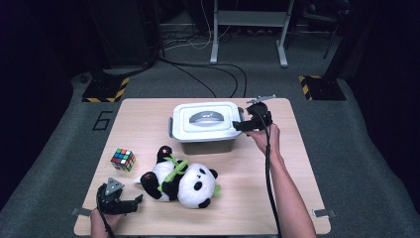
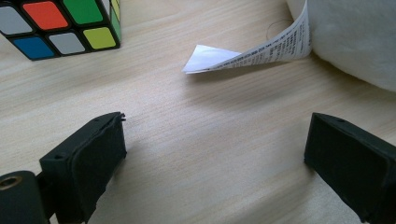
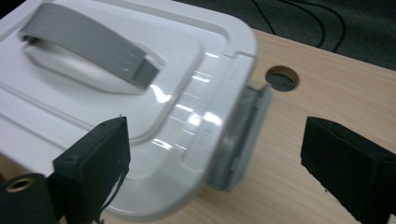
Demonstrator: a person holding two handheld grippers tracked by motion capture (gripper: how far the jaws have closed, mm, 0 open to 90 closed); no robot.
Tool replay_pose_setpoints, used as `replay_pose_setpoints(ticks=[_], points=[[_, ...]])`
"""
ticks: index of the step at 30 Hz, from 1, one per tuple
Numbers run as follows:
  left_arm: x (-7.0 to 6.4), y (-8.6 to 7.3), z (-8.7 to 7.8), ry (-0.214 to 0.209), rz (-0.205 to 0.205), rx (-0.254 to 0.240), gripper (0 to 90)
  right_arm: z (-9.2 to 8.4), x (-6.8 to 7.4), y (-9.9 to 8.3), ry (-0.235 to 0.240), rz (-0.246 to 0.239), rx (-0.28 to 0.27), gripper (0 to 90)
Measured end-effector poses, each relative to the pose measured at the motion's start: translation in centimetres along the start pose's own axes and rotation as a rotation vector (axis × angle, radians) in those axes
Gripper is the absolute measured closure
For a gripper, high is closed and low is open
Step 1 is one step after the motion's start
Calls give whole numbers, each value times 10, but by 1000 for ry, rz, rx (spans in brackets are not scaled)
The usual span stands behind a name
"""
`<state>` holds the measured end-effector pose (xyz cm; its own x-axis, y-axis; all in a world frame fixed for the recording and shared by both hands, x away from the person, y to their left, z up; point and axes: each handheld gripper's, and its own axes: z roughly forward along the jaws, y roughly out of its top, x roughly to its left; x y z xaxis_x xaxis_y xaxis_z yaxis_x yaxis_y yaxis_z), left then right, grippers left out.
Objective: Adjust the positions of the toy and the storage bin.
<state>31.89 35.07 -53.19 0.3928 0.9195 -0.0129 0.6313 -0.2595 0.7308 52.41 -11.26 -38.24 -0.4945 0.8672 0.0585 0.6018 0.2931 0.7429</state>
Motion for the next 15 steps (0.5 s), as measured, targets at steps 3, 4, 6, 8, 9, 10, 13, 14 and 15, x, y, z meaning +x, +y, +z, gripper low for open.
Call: replay_pose_setpoints(ticks=[3,4,6,8,9,10,13,14,15], points=[[0,0,0,0,0,0,54,8,12,7,44,-68,20,25],[0,0,0,0,0,0,54,12,16,10,60,-94,28,14],[0,0,0,0,0,0,54,18,24,16,89,-132,32,10],[0,0,0,0,0,0,54,24,31,23,108,-171,42,17],[0,0,0,0,1,0,54,27,34,26,113,-189,47,37],[0,0,0,0,0,0,54,30,37,30,119,-202,50,55],[0,0,0,0,1,0,54,38,43,39,141,-233,51,135],[0,0,0,0,0,0,54,41,43,42,158,-250,45,148],[0,0,0,0,0,0,54,43,44,45,161,-247,48,176]])
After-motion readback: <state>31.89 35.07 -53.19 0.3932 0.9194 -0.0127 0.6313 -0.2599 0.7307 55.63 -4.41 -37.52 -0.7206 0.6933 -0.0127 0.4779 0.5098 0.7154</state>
